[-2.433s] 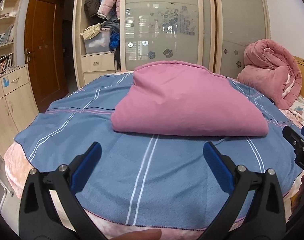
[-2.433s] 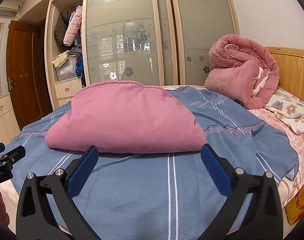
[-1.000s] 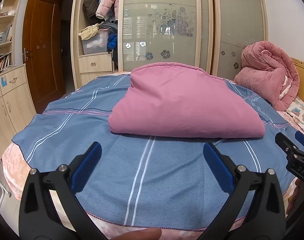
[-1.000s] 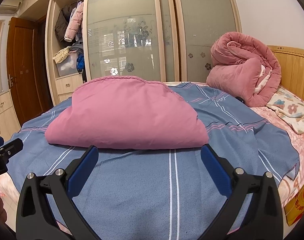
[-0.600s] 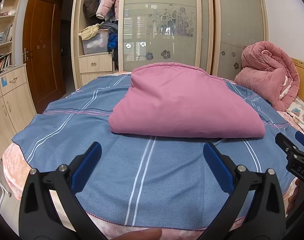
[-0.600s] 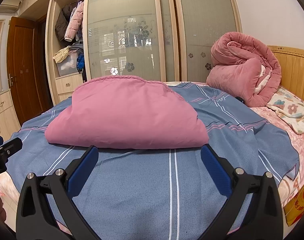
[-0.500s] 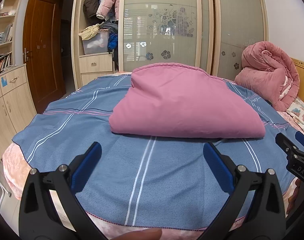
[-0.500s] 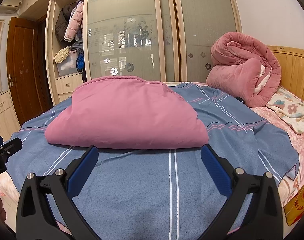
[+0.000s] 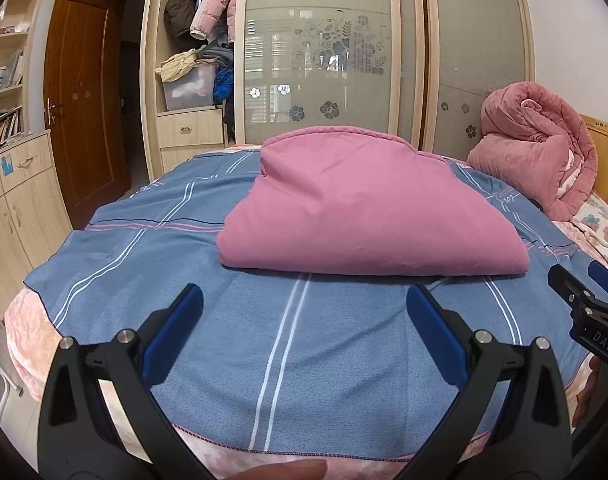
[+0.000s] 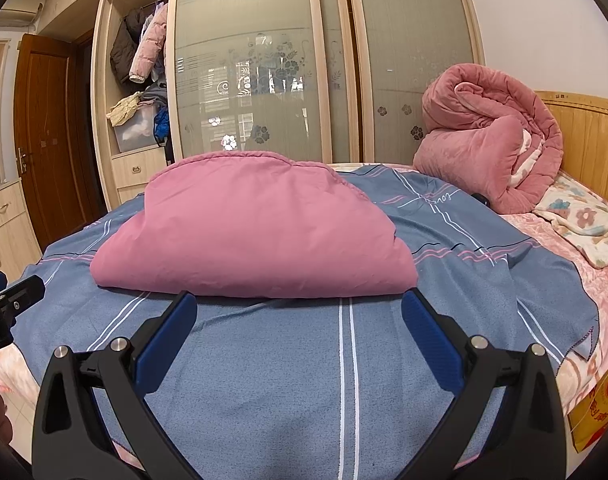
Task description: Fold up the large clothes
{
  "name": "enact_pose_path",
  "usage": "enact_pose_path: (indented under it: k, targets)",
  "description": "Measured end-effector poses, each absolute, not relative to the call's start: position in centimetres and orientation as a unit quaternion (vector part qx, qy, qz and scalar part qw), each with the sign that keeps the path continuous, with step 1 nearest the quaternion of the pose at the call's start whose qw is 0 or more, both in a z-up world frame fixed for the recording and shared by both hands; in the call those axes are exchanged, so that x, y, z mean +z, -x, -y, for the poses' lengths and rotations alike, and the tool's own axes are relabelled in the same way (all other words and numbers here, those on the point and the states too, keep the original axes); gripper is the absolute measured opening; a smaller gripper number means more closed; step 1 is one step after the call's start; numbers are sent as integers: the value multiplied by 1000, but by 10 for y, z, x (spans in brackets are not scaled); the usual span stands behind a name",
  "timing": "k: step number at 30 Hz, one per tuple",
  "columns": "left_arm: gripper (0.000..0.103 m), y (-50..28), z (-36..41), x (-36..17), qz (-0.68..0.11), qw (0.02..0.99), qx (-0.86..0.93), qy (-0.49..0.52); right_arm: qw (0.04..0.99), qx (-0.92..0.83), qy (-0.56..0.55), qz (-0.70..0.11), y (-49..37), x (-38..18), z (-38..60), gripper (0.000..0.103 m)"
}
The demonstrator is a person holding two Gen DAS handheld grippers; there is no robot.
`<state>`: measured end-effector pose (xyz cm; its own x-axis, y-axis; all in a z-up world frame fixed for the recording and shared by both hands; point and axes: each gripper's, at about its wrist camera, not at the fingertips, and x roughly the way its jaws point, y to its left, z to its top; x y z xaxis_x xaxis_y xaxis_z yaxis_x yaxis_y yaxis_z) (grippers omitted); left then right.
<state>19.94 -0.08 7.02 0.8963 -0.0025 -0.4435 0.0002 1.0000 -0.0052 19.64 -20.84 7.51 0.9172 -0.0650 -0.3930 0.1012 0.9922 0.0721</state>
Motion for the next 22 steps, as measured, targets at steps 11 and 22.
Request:
enact_pose_path:
  k: [11,22]
  targets:
    - [101,-196,4,71,-216,976,0,-6,978,-42,-46,-200,-197,75,208,102]
    - [101,-196,5,71,-226,974,-11,-6,978,-42,-46,-200,-196,75,208,102]
